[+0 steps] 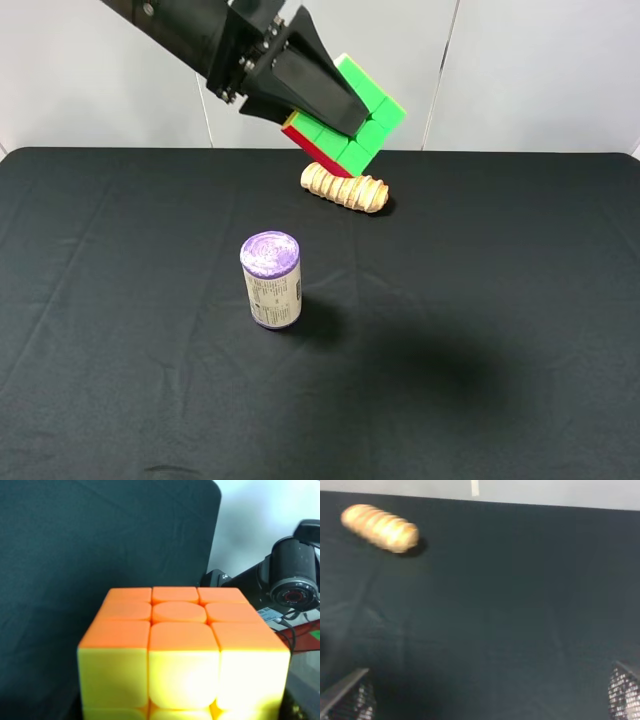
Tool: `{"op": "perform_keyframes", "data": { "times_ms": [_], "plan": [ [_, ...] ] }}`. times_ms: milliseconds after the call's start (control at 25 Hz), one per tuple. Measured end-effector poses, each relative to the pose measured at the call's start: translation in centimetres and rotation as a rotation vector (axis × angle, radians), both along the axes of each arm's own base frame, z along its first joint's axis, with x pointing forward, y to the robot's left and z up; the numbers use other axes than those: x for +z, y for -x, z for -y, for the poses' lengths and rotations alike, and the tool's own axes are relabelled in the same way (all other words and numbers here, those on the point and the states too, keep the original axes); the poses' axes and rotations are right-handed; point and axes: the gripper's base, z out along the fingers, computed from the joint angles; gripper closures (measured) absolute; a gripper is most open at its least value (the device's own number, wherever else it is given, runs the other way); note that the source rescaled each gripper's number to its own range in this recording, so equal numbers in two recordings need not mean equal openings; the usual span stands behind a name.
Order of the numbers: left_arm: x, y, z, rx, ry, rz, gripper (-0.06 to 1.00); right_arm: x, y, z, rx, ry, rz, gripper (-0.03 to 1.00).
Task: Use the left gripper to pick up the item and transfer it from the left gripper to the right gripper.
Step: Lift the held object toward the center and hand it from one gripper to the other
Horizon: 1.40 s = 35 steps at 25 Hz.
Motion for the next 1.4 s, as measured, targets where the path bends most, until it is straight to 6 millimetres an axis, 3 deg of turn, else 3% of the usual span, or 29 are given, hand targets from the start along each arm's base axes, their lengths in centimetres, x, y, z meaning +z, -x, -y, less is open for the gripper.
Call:
{"op": "perform_keyframes", "data": {
  "times_ms": [200, 480, 880, 1080, 1400],
  "plan": [
    [-1.9, -0.8, 1.1, -0.034, 0.070, -0.072, 0.94, 2.6, -1.7, -1.1, 0.159, -0.041, 0.080, -0.03],
    [-4.5, -2.0, 2.1, -0.027, 0.126, -0.145, 0.94, 3.8, -3.6, -2.2, 0.405, 0.022, 0.168, -0.03],
    [-4.6, -2.3, 2.2, -0.004, 0.133, -0.137, 0.94, 5.2, -8.4, -5.2, 0.627, 0.188, 0.156, -0.03],
    [-4.5, -2.3, 2.2, 0.000, 0.139, -0.139, 0.94, 5.5, -10.9, -7.8, 0.714, 0.289, 0.146, -0.03],
    [-4.4, -2.6, 2.3, 0.033, 0.158, -0.136, 0.94, 5.4, -13.4, -11.7, 0.814, 0.388, 0.131, -0.03]
  ]
}}
